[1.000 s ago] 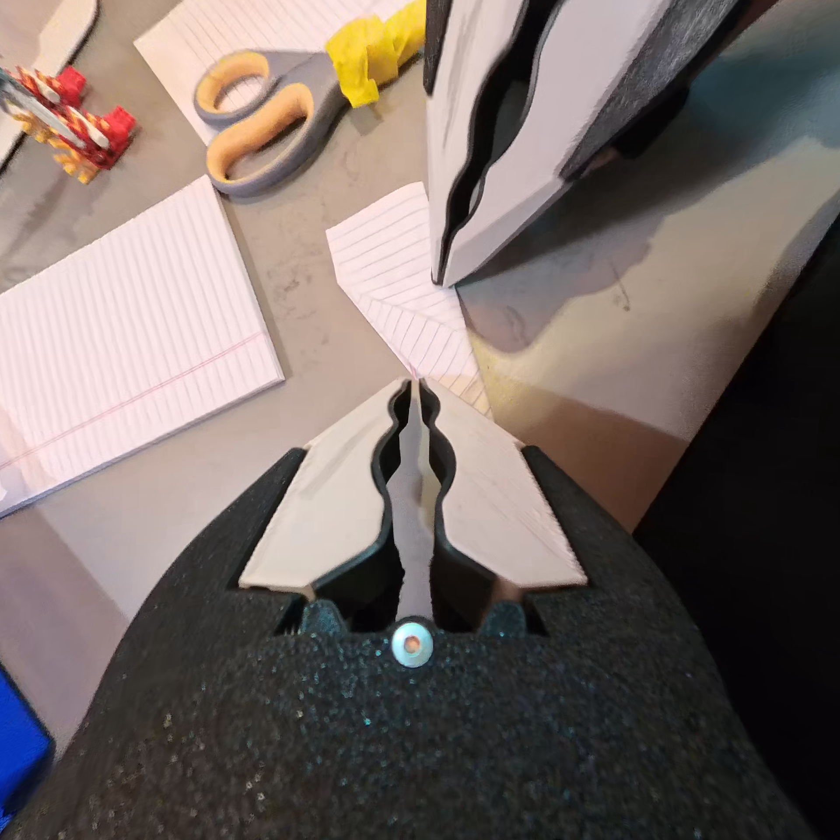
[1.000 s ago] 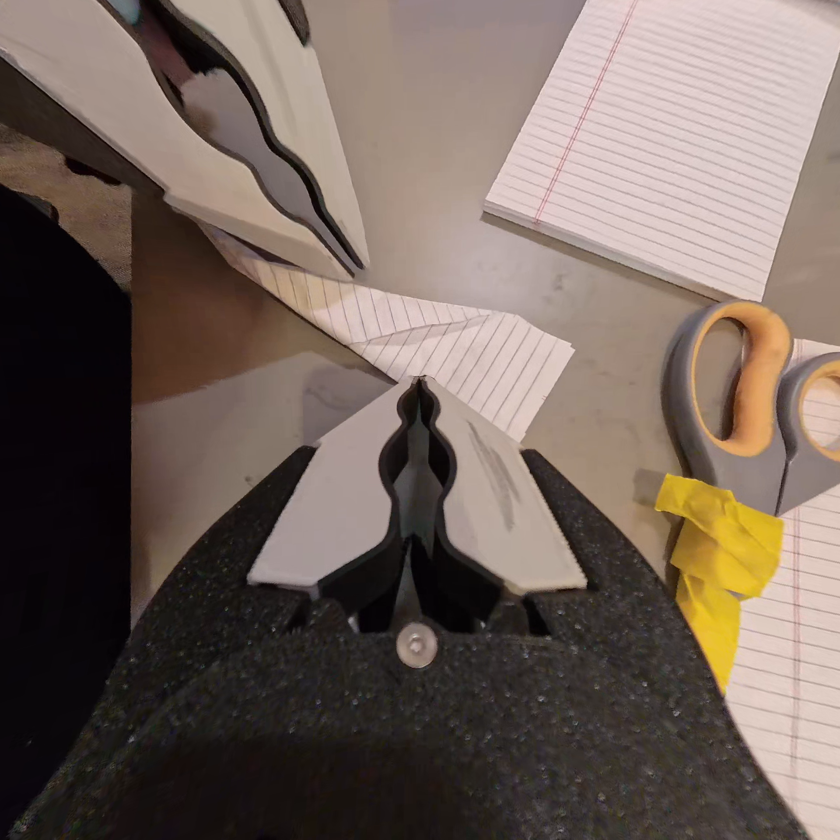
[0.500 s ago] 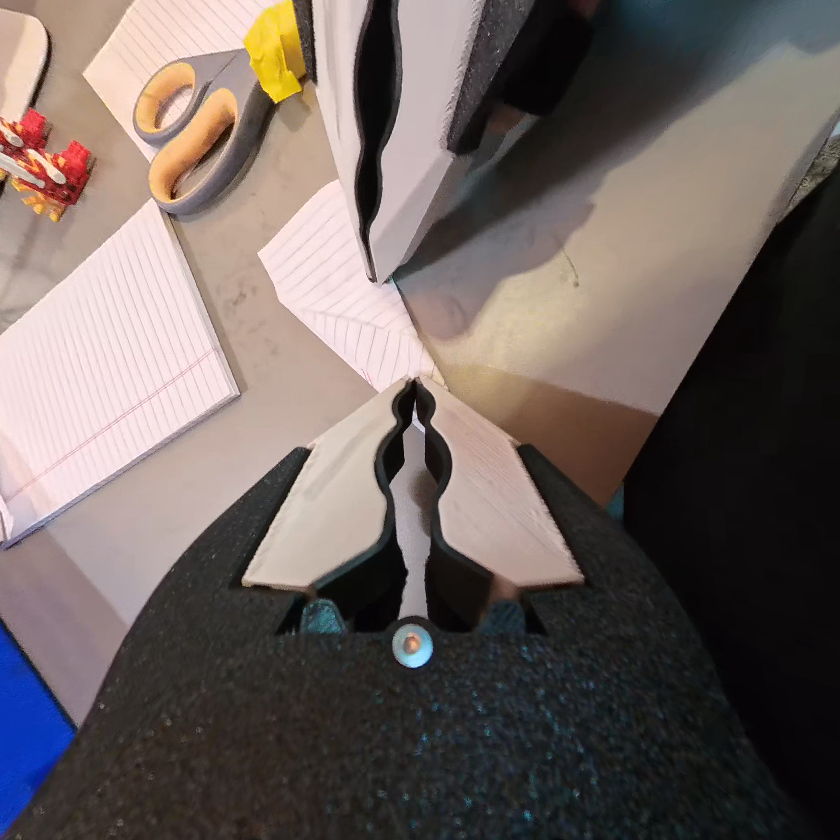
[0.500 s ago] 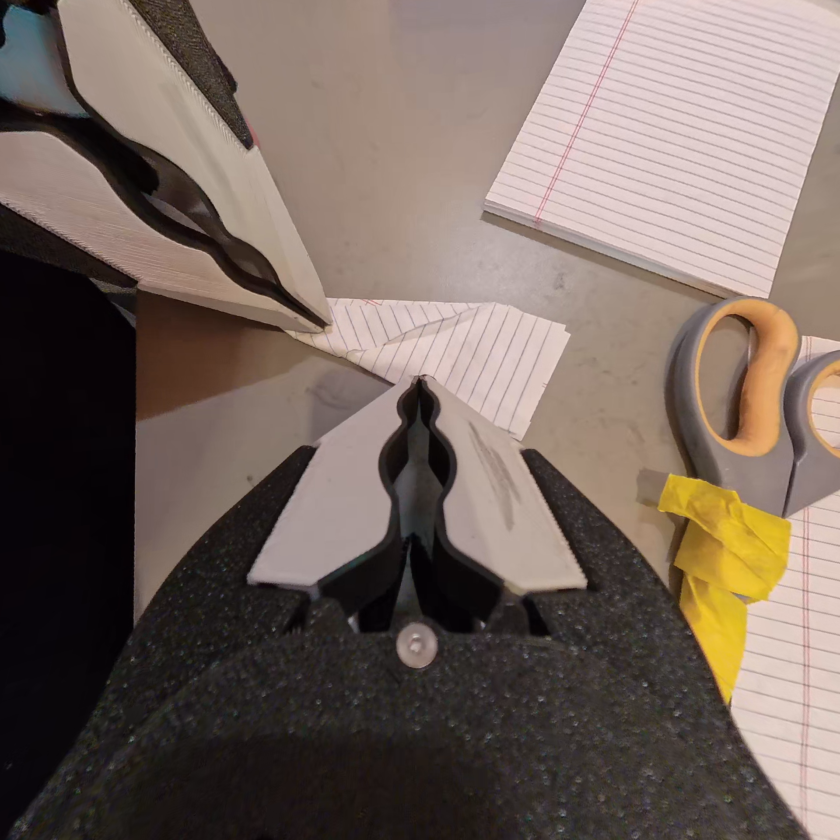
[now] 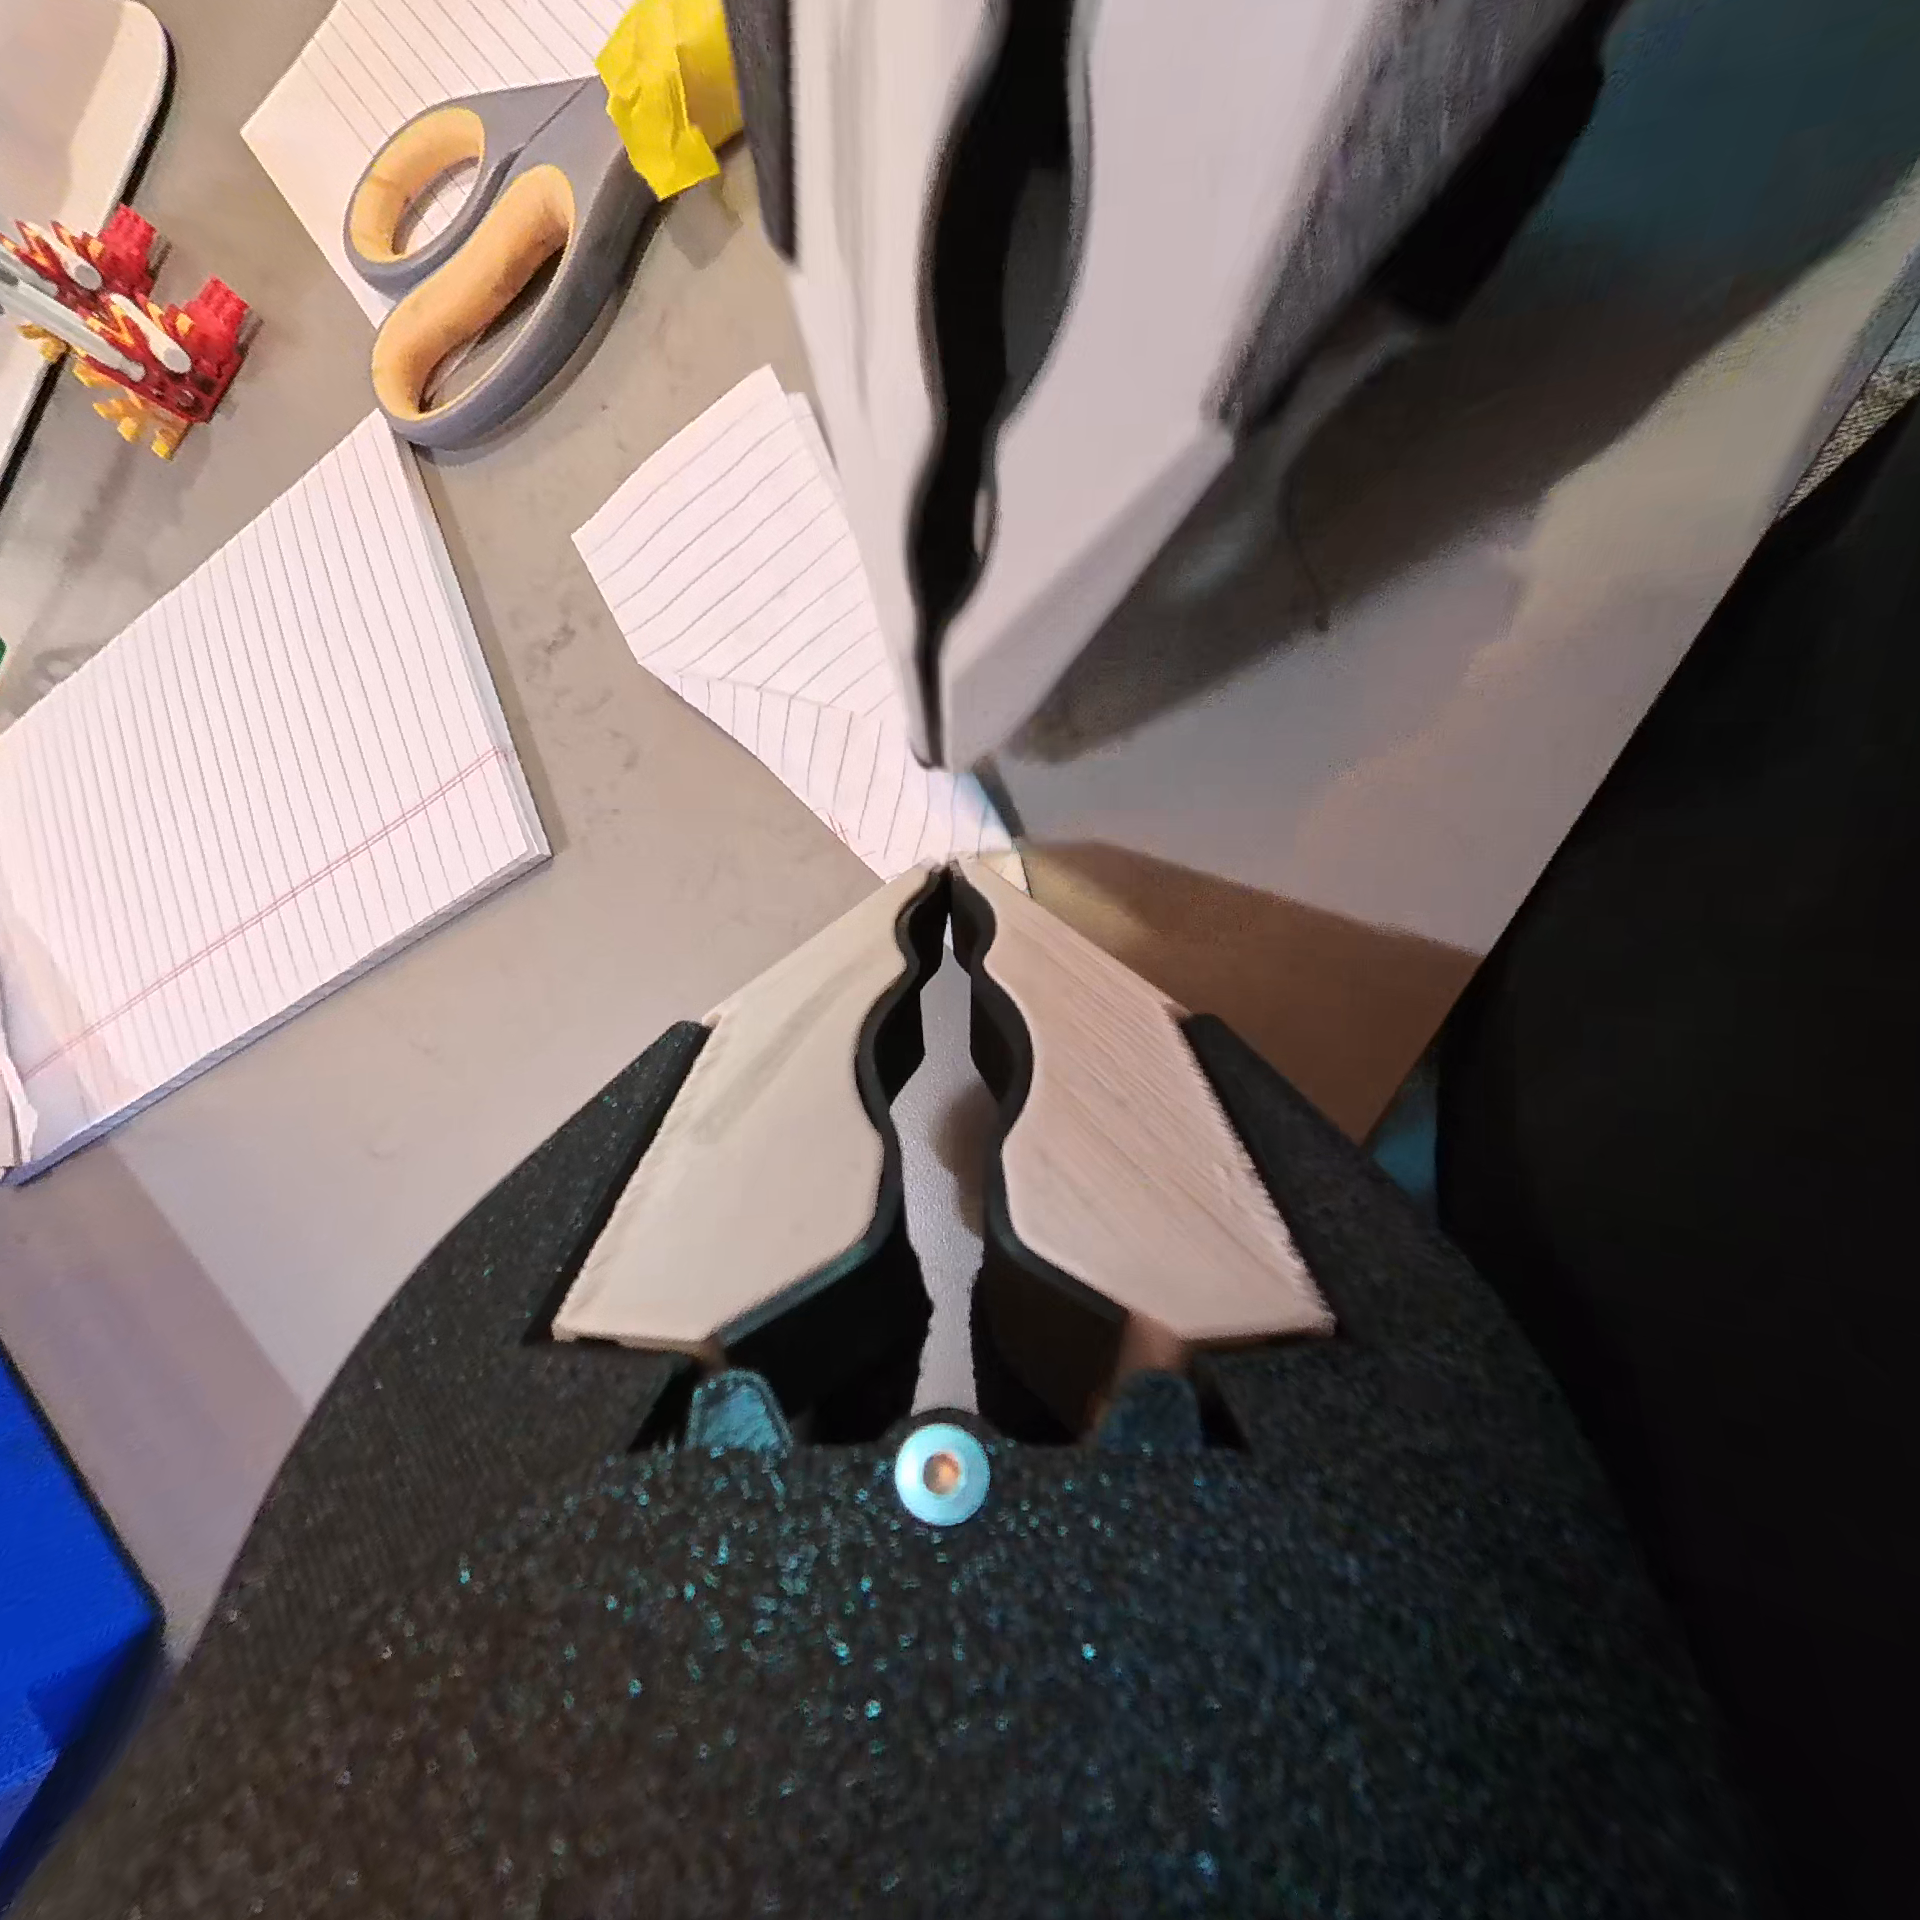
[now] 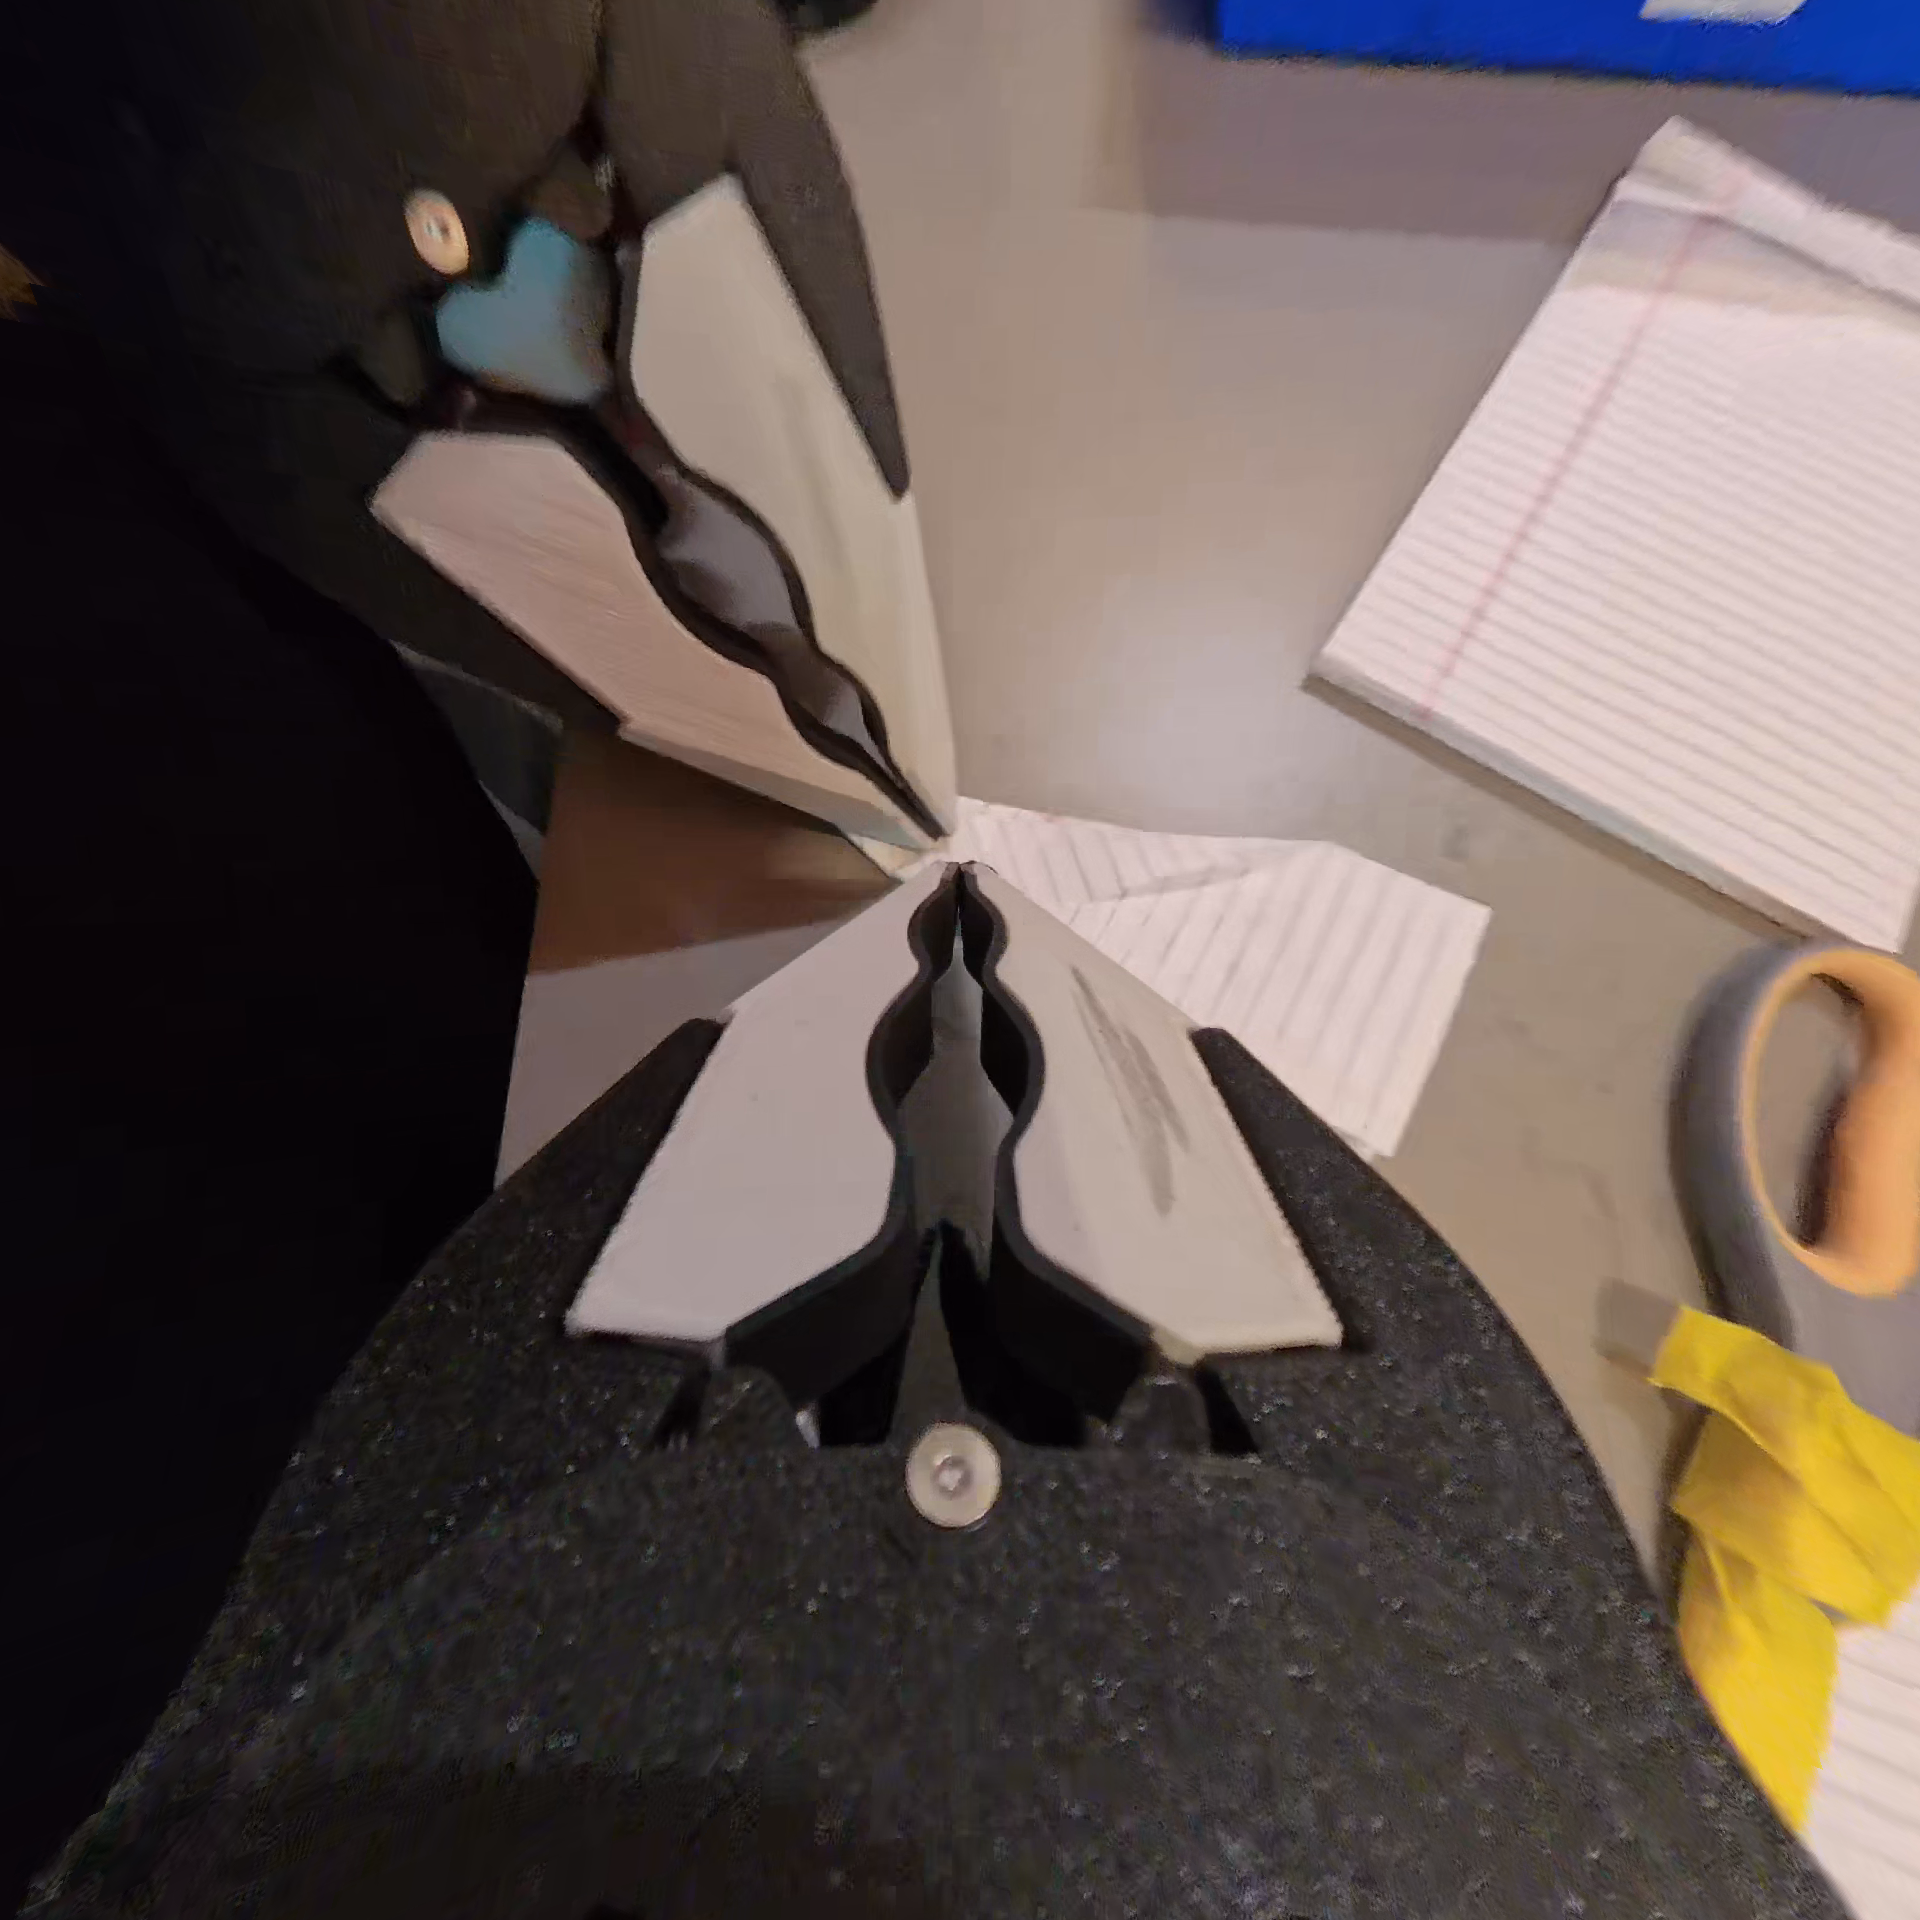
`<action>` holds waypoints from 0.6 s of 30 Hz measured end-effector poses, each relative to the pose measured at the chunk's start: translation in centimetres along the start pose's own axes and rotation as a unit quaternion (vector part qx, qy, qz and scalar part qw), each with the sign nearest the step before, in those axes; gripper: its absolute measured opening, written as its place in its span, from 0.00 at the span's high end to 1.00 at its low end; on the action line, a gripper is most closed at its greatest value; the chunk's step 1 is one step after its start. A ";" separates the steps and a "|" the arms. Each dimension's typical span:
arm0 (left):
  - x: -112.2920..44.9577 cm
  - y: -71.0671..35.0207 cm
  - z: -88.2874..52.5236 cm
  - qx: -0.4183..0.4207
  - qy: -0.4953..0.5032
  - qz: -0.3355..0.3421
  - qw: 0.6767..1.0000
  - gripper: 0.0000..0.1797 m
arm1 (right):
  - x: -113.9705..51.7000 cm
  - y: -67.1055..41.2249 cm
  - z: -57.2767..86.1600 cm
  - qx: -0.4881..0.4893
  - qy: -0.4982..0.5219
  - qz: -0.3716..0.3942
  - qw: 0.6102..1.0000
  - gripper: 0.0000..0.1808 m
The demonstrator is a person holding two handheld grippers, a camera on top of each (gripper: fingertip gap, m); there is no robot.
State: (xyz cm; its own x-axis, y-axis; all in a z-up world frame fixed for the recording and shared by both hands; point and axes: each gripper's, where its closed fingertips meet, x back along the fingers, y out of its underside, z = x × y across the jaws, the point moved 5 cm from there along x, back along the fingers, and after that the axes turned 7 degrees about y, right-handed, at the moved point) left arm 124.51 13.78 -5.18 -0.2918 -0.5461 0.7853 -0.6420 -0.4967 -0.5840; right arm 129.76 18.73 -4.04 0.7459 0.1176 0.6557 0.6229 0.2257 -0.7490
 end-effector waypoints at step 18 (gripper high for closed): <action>0.3 -0.1 0.8 0.013 -0.005 0.005 1.000 1.00 | -1.0 1.0 0.6 -0.071 -0.055 -0.039 0.995 1.00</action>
State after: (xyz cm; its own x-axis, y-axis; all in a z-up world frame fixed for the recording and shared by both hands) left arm 125.08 13.13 -5.07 -0.2912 -0.5574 0.7775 -0.6212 -0.5080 -0.5968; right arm 129.50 19.40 -5.34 0.6682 0.2123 0.7131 0.7109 0.1004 -0.6961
